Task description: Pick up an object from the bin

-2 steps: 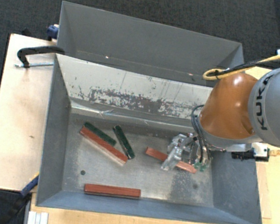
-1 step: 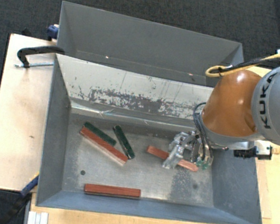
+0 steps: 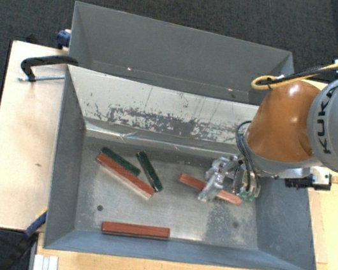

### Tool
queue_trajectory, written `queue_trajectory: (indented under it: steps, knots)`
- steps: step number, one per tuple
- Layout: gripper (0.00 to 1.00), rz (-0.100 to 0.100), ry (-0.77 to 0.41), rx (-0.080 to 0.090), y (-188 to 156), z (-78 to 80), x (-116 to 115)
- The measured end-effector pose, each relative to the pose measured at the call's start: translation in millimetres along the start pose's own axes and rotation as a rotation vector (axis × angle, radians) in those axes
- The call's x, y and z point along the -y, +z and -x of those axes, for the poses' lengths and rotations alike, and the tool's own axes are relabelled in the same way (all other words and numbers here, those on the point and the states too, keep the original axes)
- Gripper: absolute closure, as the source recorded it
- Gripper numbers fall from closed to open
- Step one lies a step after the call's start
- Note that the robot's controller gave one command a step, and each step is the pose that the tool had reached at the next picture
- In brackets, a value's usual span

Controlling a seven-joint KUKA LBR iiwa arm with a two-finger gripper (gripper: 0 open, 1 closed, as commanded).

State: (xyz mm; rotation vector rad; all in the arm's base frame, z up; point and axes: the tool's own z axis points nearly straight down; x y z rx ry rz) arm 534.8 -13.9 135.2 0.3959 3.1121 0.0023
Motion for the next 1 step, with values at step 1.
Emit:
queue_trajectory:
  steps: [1]
  knots:
    - [1.00,0.000,0.001,0.000,-10.5,0.2,-0.2]
